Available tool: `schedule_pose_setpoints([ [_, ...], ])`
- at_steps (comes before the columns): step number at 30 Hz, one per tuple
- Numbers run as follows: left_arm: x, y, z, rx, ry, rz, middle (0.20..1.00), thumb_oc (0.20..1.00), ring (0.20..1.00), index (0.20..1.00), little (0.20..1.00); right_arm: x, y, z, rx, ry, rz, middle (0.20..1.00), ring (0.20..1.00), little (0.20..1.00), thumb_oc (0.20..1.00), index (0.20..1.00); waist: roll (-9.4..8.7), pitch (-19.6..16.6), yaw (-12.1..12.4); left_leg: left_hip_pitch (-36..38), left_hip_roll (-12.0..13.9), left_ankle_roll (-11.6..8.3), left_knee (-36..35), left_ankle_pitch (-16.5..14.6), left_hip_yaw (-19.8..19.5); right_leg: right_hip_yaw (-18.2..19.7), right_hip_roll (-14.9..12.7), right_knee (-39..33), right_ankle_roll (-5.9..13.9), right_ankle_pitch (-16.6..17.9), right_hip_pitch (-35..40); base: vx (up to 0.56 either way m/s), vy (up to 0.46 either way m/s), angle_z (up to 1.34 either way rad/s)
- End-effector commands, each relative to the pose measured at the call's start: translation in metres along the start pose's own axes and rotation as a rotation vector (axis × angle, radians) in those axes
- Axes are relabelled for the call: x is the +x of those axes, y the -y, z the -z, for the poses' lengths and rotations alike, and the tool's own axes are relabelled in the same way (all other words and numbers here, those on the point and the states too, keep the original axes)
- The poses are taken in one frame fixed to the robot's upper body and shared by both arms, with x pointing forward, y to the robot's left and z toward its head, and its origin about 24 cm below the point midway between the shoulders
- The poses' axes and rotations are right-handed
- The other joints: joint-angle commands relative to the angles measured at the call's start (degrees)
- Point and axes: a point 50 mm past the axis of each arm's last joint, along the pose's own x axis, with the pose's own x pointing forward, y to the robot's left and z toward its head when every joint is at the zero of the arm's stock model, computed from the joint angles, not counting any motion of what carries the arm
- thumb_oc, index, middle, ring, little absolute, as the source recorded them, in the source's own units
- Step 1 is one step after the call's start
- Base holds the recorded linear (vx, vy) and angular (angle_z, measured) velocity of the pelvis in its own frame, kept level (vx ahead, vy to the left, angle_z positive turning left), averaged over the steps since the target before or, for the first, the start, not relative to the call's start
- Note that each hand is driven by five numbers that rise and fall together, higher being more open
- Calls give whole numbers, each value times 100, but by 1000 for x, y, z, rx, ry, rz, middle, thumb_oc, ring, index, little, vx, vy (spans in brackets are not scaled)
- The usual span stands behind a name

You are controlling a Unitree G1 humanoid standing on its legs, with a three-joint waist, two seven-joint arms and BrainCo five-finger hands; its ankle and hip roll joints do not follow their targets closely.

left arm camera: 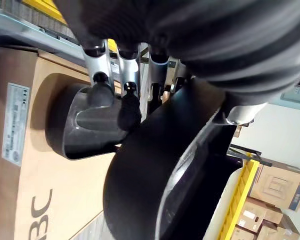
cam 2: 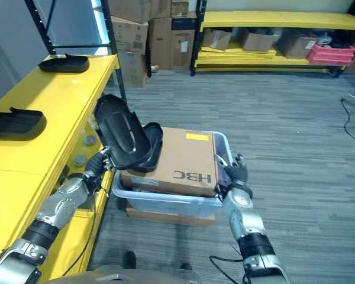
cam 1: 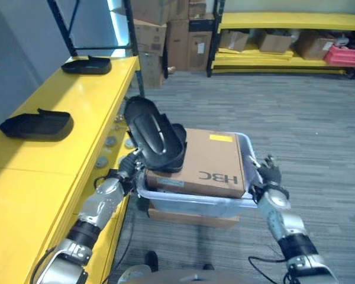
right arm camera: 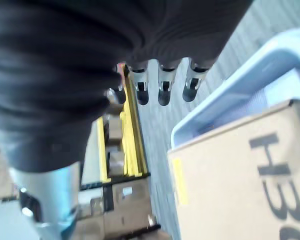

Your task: Move parts from the plastic box to the shelf.

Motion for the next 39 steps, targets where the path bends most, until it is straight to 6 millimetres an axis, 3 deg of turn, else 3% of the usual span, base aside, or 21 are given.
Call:
schedule_pose_setpoints([
  [1, 2, 4, -42, -5, 231, 35, 200, 200, 200, 200, 200, 1, 11, 18, -28, -81, 16, 1000, 1000, 1000, 1000, 1000, -86, -209, 90, 228, -61, 92, 27, -582, -22, -104, 39, 349, 53, -127, -346, -17, 5, -4],
  [3, -1, 0, -41, -10, 241, 21, 200, 200, 200, 200, 200, -4, 18, 37, -71, -152, 28, 1000, 1000, 1000, 1000, 1000, -91, -203, 77, 222, -68, 101, 23, -584, -18, -103, 32, 359, 50, -126, -362, -30, 11, -6],
  [4, -7, -8, -42, -4, 268, -9, 200, 200, 200, 200, 200, -16, 28, 70, -149, -280, 40, 1000, 1000, 1000, 1000, 1000, -97, -181, 72, 200, -79, 112, 26, -585, -13, -93, 15, 380, 49, -127, -389, -39, 18, -8],
  [7, -12, -15, -46, 19, 305, -41, 200, 200, 200, 200, 200, -31, 37, 105, -244, -422, 21, 1000, 1000, 1000, 1000, 1000, -90, -168, 93, 177, -105, 126, 22, -588, -31, -82, -3, 405, 52, -128, -416, -34, 28, -6],
  [9, -19, -25, -51, 43, 344, -67, 200, 200, 200, 200, 200, -49, 48, 138, -337, -552, 8, 1000, 1000, 1000, 1000, 1000, -62, -161, 158, 134, -143, 140, 8, -581, -77, -94, -40, 440, 73, -128, -448, -18, 32, 0],
  [14, -33, -42, -65, 91, 420, -118, 200, 200, 200, 200, 200, -76, 60, 173, -438, -702, -22, 1000, 1000, 1000, 1000, 1000, 28, -143, 363, 6, -261, 191, -12, -562, -254, -164, -128, 548, 150, -150, -523, -9, 9, 1],
  [16, -41, -47, -74, 137, 472, -134, 200, 200, 200, 200, 200, -83, 67, 181, -451, -722, -18, 1000, 1000, 1000, 1000, 1000, 115, -103, 426, -79, -330, 260, -12, -538, -486, -27, -127, 860, 163, -264, -661, -105, 17, 17],
  [18, -47, -50, -91, 164, 561, -154, 200, 200, 200, 200, 200, -91, 83, 187, -466, -725, -17, 1000, 1000, 1000, 1000, 1000, 226, -35, 317, -204, -411, 307, -12, -476, -1030, 529, 115, 1064, 34, -461, -841, -182, -58, 91],
  [19, -50, -52, -96, 150, 585, -169, 200, 200, 200, 200, 200, -94, 86, 189, -497, -729, -39, 1000, 1000, 1000, 1000, 1000, 224, -21, 340, -250, -414, 256, -12, -439, -1129, 536, 170, 953, -5, -443, -807, -163, -162, 172],
  [22, -68, -59, -104, 140, 664, -251, 200, 200, 200, 200, 200, -98, 88, 192, -632, -732, -111, 1000, 1000, 1000, 1000, 1000, 164, 79, 572, -415, -234, -10, -12, -245, -1311, 307, 310, 646, -97, -409, -660, -136, -195, 143],
  [25, -83, -66, -100, 159, 694, -316, 200, 200, 200, 200, 200, -97, 97, 189, -697, -727, -87, 1000, 1000, 1000, 1000, 1000, 125, 257, 844, -786, -75, -236, 97, -19, -1236, -102, 373, 434, -191, -385, -461, -130, -138, 100],
  [26, -86, -69, -99, 147, 694, -322, 200, 200, 200, 200, 200, -97, 100, 189, -712, -729, -81, 1000, 1000, 1000, 1000, 1000, 123, 298, 892, -896, -58, -277, 149, 21, -1118, -253, 369, 398, -199, -383, -405, -108, -45, 122],
  [29, -89, -71, -86, 129, 686, -276, 200, 200, 200, 200, 200, -104, 104, 191, -679, -737, -14, 1000, 1000, 1000, 1000, 1000, 125, 408, 761, -1353, 303, -348, 545, 122, 684, -1442, 180, 465, -191, -395, -272, -90, 22, 193],
  [31, -88, -69, -82, 127, 689, -279, 200, 200, 200, 200, 200, -102, 97, 190, -677, -722, -22, 1000, 1000, 1000, 1000, 1000, 122, 381, 672, -1224, 373, -354, 490, 35, 1329, -1730, 127, 556, -156, -501, -207, 142, 133, 309],
  [32, -89, -65, -79, 123, 691, -299, 200, 200, 200, 200, 200, -97, 84, 188, -687, -695, -55, 1000, 1000, 1000, 1000, 1000, 122, 360, 823, -1305, 246, -325, 483, 55, 1286, -1802, 96, 668, -188, -607, -128, 224, 150, 209],
  [35, -94, -67, -79, 146, 695, -293, 200, 200, 200, 200, 200, -91, 73, 185, -655, -662, -70, 1000, 1000, 1000, 1000, 1000, 108, 298, 1021, -1283, 92, -179, 556, -134, 1178, -1836, -1, 946, -171, -848, -24, 201, 125, 41],
  [39, -96, -69, -84, 174, 691, -267, 200, 200, 200, 200, 200, -85, 59, 179, -592, -628, -82, 1000, 1000, 1000, 1000, 1000, 76, 229, 1147, -1224, -127, 81, 627, -320, 1060, -1767, -217, 1768, -50, -1138, -25, 151, 104, -13],
])
